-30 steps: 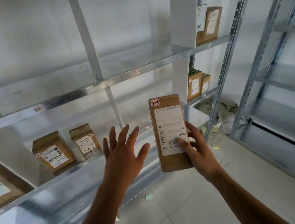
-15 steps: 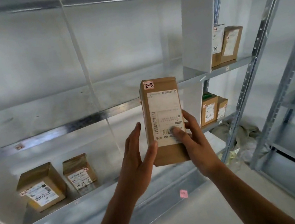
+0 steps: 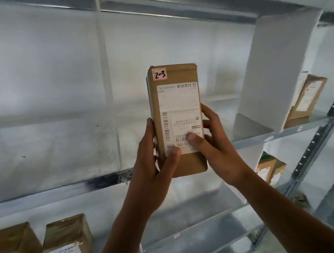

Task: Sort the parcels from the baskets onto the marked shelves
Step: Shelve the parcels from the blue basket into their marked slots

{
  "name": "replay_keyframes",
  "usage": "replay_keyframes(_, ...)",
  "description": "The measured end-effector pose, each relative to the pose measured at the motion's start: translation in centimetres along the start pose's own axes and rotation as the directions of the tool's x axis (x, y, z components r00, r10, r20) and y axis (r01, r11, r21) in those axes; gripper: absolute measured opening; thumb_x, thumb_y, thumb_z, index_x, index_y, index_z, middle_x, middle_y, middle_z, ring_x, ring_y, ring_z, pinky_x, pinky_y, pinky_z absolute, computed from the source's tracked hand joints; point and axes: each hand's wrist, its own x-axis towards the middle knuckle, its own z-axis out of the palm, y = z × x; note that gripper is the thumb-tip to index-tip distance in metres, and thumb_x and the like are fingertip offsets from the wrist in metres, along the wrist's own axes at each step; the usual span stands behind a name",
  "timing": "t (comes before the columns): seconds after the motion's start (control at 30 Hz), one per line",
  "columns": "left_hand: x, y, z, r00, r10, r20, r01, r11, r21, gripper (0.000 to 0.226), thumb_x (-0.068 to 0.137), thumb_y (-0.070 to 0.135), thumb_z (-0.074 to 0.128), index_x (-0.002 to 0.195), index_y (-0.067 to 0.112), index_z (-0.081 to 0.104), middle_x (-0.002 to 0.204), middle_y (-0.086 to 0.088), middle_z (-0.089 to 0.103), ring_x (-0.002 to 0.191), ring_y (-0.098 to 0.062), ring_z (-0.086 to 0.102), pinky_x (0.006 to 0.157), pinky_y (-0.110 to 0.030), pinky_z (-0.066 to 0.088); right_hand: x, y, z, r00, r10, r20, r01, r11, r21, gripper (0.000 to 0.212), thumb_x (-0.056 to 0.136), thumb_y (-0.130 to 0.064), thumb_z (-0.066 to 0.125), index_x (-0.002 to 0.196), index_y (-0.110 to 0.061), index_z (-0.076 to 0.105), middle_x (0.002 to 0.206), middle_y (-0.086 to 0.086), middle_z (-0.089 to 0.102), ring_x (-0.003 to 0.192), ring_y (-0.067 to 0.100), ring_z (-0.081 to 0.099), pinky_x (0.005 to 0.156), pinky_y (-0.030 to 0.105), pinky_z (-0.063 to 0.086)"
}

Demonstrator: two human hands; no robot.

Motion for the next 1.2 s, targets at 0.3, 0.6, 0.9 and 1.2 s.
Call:
replay_keyframes(0.3, 5.9, -5.1, -0.3, 0.992, -0.087, -0.089, 0.097, 0.989, 0.109, 0.077, 0.097, 0.027, 0.069, 0.145, 0.065, 0.021, 0.146, 0.038, 0.038, 0.135, -0.002, 0.048, 0.091, -0.015, 0.054, 9.1, 6.6, -1.0, 0.971, -0.029, 0.237, 0.022, 0.999, 0.032, 0.081, 0.087, -0.033, 0.080, 0.141, -0.063, 0.028, 0.134, -0.029, 0.050, 0.125, -0.001, 0.058, 0.084, 0.028, 0.061)
replay_keyframes(0.6, 9.0, -7.0, 1.8, 0.961, -0.246, -0.128, 0.266, 0.946, 0.185, 0.088, 0.087, 0.039, 0.072, 0.151, 0.062, 0.017, 0.155, 0.031, 0.034, 0.144, -0.004, 0.040, 0.107, -0.038, 0.052, 11.7, 11.2, -2.7, 0.968, -0.061, 0.243, 0.053, 0.998, 0.037, 0.081, 0.084, -0.046, 0.082, 0.133, -0.073, 0.023, 0.144, -0.029, 0.043, 0.131, 0.001, 0.053, 0.082, 0.015, 0.059)
replay_keyframes(0.9, 8.5, -7.3, 2.0, 0.933, -0.301, -0.198, 0.346, 0.903, 0.255, 0.084, 0.088, 0.027, 0.071, 0.148, 0.059, 0.022, 0.137, 0.041, 0.051, 0.122, 0.018, 0.052, 0.078, -0.005, 0.049, 12.1, 12.8, -2.7, 0.961, -0.079, 0.266, 0.057, 0.994, 0.089, 0.084, 0.089, -0.036, 0.081, 0.148, -0.049, 0.023, 0.156, -0.011, 0.038, 0.138, 0.011, 0.048, 0.097, 0.028, 0.059)
replay_keyframes(1.2, 7.3, -4.8, 2.8, 0.895, -0.308, -0.323, 0.377, 0.910, 0.174, 0.086, 0.083, 0.038, 0.074, 0.154, 0.042, 0.026, 0.153, 0.024, 0.042, 0.144, -0.015, 0.044, 0.109, -0.041, 0.049, 10.2, 10.9, -3.0, 0.987, -0.078, 0.140, 0.113, 0.959, -0.262, 0.093, 0.090, -0.049, 0.075, 0.160, -0.031, 0.017, 0.162, 0.000, 0.032, 0.145, 0.022, 0.038, 0.109, 0.039, 0.046)
